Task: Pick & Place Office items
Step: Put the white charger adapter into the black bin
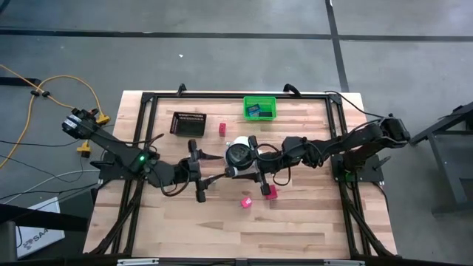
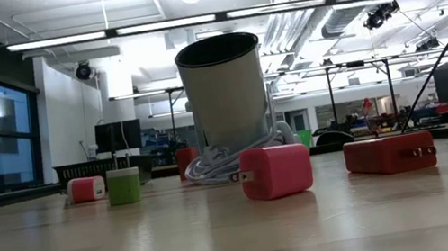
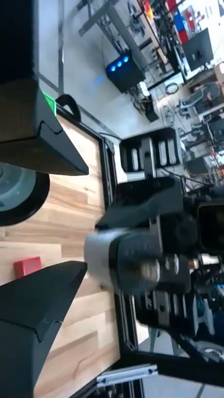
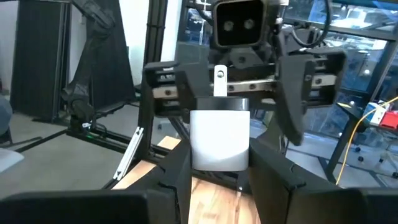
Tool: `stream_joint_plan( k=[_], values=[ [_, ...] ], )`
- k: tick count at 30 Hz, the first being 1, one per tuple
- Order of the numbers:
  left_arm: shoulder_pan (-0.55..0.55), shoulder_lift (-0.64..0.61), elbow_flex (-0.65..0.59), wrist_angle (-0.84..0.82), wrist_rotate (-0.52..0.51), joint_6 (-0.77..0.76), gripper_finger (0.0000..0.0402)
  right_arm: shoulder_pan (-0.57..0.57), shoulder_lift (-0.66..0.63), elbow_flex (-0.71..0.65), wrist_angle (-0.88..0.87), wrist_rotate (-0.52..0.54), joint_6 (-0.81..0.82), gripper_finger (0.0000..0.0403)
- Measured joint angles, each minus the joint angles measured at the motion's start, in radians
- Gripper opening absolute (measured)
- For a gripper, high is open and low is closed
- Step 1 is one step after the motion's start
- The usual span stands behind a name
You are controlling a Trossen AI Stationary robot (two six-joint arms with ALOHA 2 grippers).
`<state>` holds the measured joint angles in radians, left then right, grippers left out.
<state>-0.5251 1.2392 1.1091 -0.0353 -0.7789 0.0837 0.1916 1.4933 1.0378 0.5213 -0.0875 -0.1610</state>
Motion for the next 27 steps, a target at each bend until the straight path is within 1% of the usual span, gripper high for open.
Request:
stream_joint_plan(
  k=[6,11,18,23,27],
  values=[
    [0.013,0.0,0.0,0.054,0.082,0.039,0.0227,-0.001,0.0,0.0,0.0,0.002,-0.003,0.0115],
    [0.013,0.0,0.0,0.063,0.092,0.048,0.0227,-0.001,0.0,0.0,0.005,0.002,-0.021,0.0114],
    [0.014,0.0,0.0,0.078,0.132,0.043,0.0227,-0.001,0.0,0.0,0.019,0.002,-0.028,0.0114],
    [0.028,0.0,0.0,0.111,0.174,0.059,0.0227,-0.001,0.0,0.0,0.025,0.002,-0.028,0.0115],
    [0.048,0.0,0.0,0.114,0.182,0.066,0.0227,-0.001,0.0,0.0,0.036,0.0,-0.028,0.0114]
  ],
)
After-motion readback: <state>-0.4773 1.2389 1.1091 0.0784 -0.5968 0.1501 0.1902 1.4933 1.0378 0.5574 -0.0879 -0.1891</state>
